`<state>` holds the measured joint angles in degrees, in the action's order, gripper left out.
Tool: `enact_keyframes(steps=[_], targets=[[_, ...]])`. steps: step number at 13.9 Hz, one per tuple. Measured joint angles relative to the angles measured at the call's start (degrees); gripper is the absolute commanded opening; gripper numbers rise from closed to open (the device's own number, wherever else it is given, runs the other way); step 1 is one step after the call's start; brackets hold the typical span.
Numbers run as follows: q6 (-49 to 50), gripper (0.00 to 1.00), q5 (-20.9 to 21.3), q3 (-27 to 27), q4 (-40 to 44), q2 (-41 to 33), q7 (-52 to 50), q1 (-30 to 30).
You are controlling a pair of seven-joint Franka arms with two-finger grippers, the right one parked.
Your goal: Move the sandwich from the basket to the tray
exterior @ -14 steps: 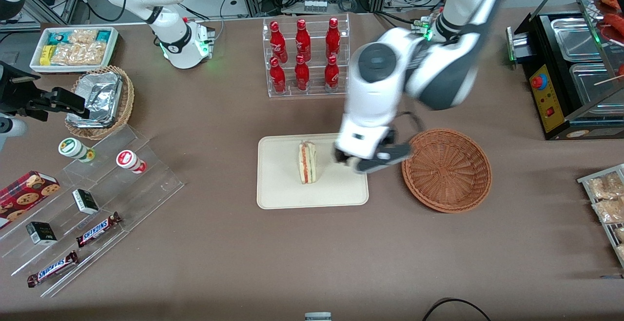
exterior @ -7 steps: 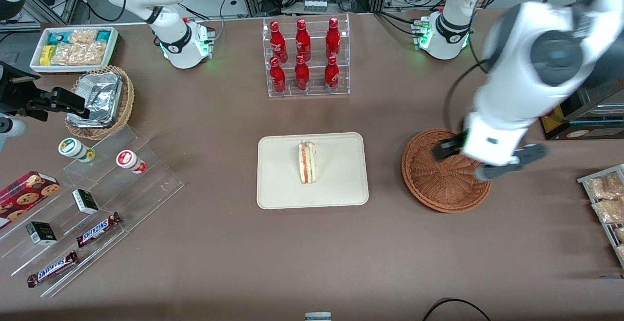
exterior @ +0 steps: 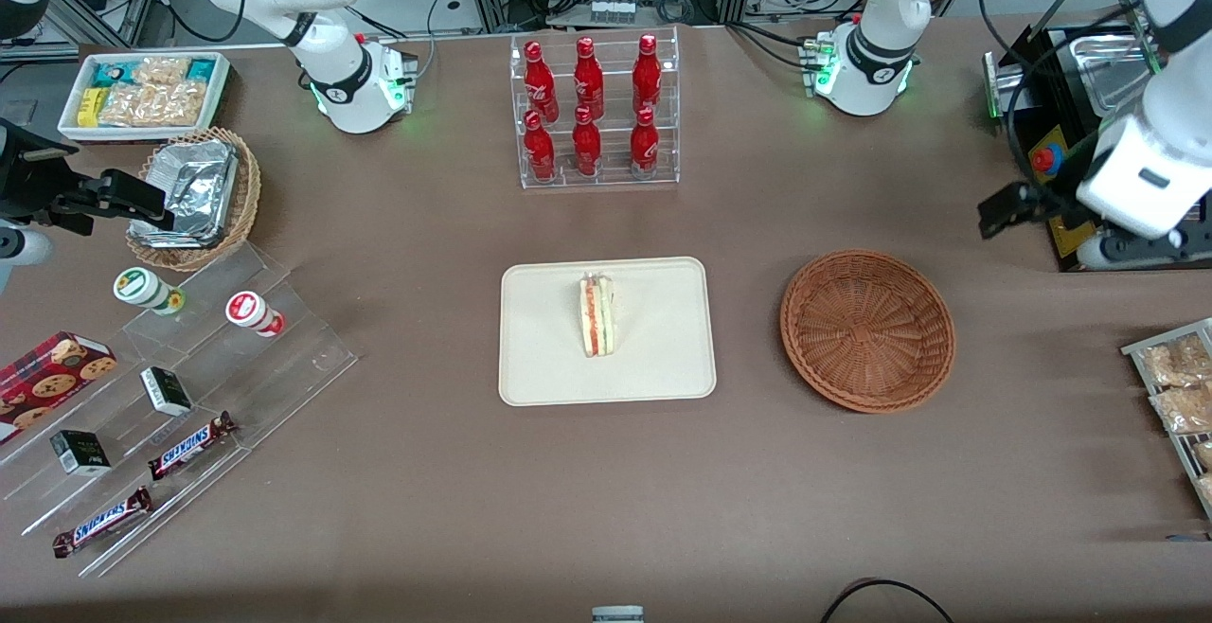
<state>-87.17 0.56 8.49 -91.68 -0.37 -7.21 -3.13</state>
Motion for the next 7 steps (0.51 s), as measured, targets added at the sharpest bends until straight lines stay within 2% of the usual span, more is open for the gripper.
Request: enact_keyframes(steps=[5,7], targets=[[-0.45,1.0,-0.3,-7.72,-2.74,-3.28,8.3,3.49],[-0.92,1.0,-0.3,-8.07,-1.15,-2.52,8.27,6.01]])
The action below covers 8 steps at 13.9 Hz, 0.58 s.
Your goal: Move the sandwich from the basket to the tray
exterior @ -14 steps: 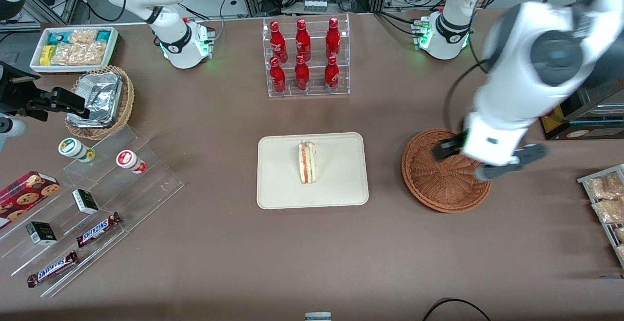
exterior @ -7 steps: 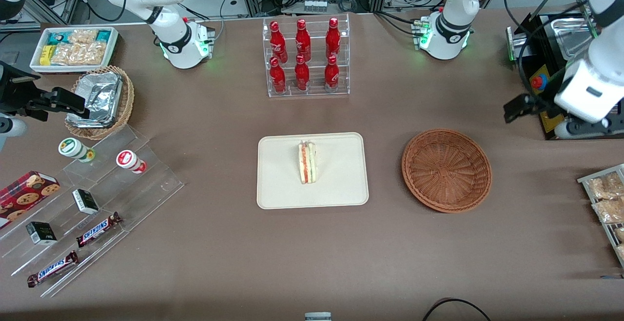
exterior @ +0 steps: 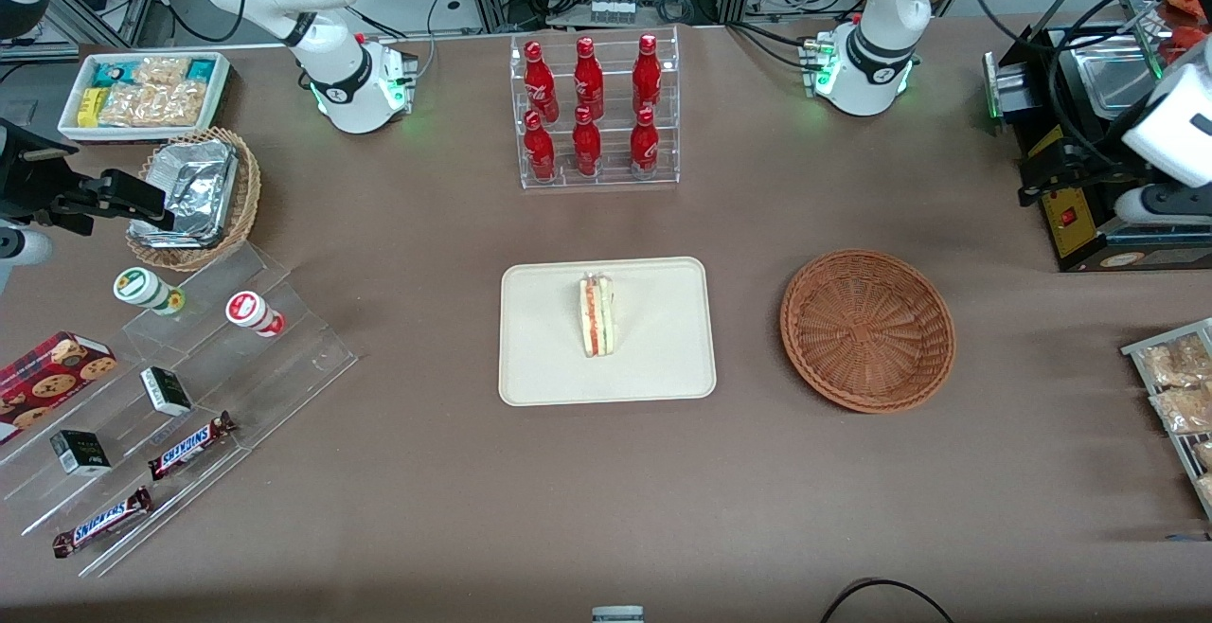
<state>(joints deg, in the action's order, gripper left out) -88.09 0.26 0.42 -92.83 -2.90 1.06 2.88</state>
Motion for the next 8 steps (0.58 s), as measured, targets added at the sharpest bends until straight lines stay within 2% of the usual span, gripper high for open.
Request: enact_keyframes(steps=[8], targets=[[-0.17,1.0,0.03,-0.54,3.2,1.15,-0.02,0.19]])
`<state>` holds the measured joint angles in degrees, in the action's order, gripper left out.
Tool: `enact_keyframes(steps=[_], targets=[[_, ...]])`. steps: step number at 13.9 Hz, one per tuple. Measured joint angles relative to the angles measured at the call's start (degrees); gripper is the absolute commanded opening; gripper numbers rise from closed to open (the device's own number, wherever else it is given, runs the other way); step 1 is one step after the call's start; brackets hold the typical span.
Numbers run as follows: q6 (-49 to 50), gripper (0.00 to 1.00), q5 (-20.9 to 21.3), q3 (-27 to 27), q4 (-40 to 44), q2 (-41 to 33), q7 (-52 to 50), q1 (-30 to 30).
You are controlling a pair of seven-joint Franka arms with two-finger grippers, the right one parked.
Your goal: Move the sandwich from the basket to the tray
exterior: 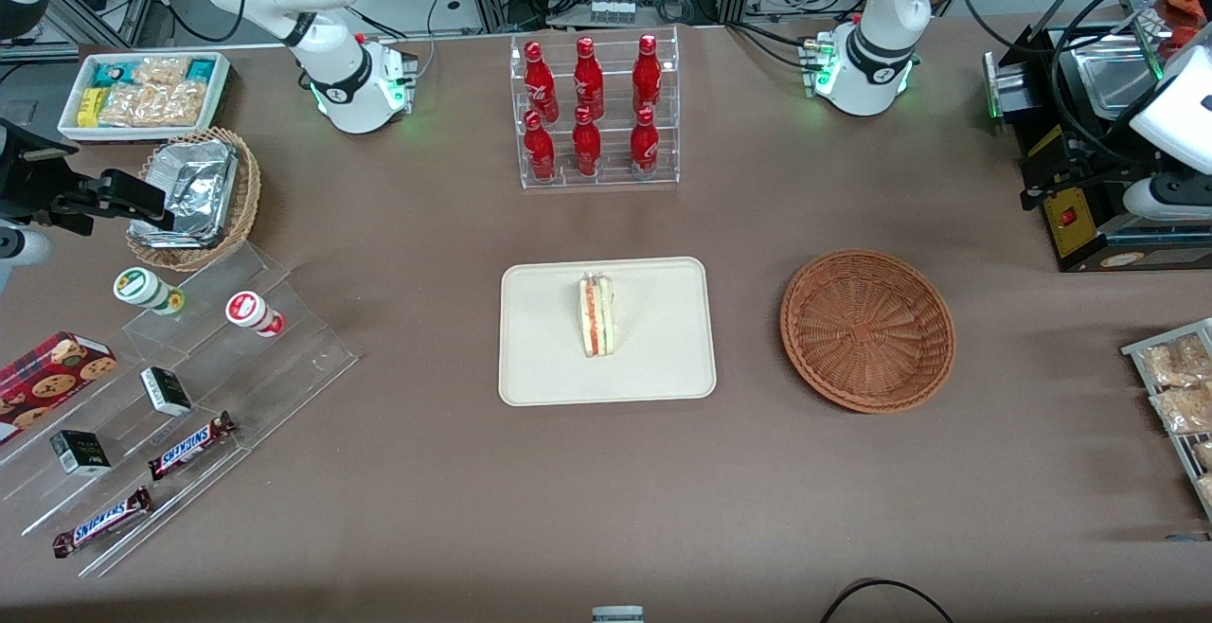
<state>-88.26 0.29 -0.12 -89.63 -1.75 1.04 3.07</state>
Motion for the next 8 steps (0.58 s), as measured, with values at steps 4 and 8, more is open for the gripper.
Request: enact_keyframes(steps=[4,8], targets=[[-0.14,1.0,0.0,0.0,0.39,2.59,0.0,-0.74],[-0.14,1.0,-0.01,0.08,0.96,3.13,0.0,-0.81]])
